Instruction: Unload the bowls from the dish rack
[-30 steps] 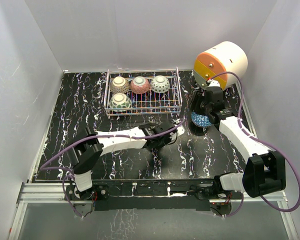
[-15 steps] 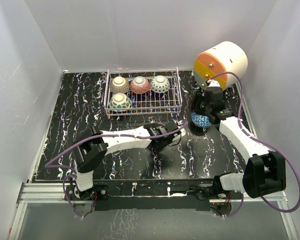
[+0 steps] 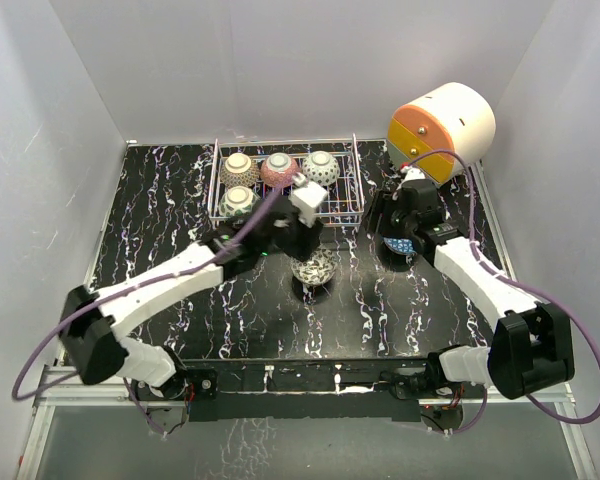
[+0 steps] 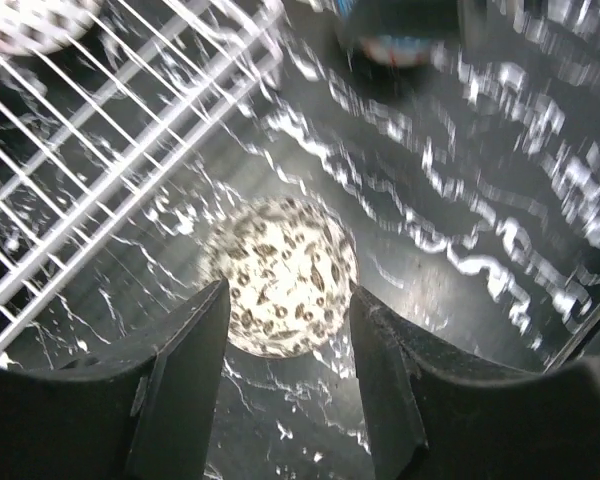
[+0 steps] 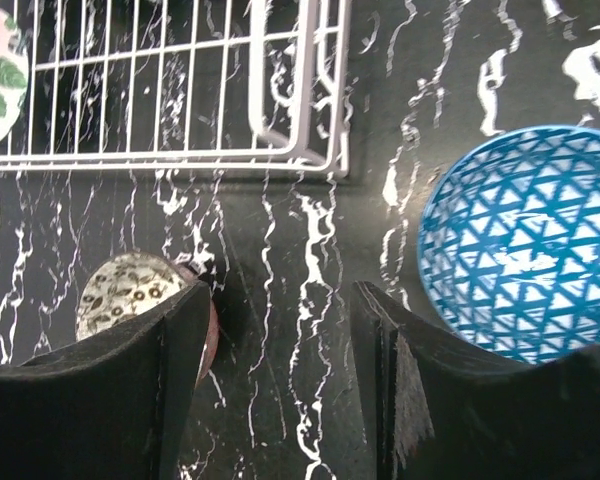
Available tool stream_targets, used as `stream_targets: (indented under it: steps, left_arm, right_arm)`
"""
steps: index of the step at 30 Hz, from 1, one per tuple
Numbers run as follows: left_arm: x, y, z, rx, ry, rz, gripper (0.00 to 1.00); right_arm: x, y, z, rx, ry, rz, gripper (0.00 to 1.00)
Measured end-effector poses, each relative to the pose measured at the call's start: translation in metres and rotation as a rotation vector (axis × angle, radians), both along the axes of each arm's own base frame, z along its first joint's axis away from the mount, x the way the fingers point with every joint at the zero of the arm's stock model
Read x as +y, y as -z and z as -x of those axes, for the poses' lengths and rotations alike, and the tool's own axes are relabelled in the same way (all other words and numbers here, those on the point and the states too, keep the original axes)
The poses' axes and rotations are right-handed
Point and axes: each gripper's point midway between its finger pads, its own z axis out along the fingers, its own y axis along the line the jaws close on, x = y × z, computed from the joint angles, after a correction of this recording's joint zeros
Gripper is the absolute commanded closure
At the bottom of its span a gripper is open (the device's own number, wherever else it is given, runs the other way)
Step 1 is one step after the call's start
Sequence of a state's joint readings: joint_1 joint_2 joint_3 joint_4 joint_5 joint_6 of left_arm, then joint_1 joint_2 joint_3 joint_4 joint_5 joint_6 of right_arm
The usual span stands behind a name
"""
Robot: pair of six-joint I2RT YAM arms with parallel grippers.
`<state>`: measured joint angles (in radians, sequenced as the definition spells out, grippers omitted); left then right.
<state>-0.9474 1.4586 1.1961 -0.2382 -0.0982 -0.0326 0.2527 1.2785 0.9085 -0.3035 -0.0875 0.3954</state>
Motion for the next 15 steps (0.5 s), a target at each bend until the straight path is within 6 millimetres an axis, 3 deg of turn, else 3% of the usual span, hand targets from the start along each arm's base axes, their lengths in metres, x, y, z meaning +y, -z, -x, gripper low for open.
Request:
stream_targets:
  steps: [2, 4, 7, 11, 15]
  left_arm:
    - [0.018, -0.030, -0.016, -0.016, -0.065, 0.140, 0.49]
    - [0.039, -0.048, -0.030, -0.023, -0.136, 0.243, 0.47]
    - [0.080, -0.058, -0.053, -0.002, -0.280, 0.375, 0.44]
    - [0.136, -0.032, -0.084, 0.116, -0.487, 0.481, 0.44]
    - [0.174, 0.008, -0.094, 0.242, -0.643, 0.547, 0.42]
  right_arm:
    - [0.010, 0.003, 0.005, 0.009, -0.029, -0.003, 0.38]
    - [0.020, 0.006, 0.011, 0.018, -0.058, -0.006, 0.38]
    - [0.036, 0.013, 0.020, 0.040, -0.100, -0.006, 0.37]
    - [0.063, 0.035, 0.027, 0.089, -0.162, 0.008, 0.37]
    - [0.085, 0.062, 0.036, 0.151, -0.208, 0.031, 0.40]
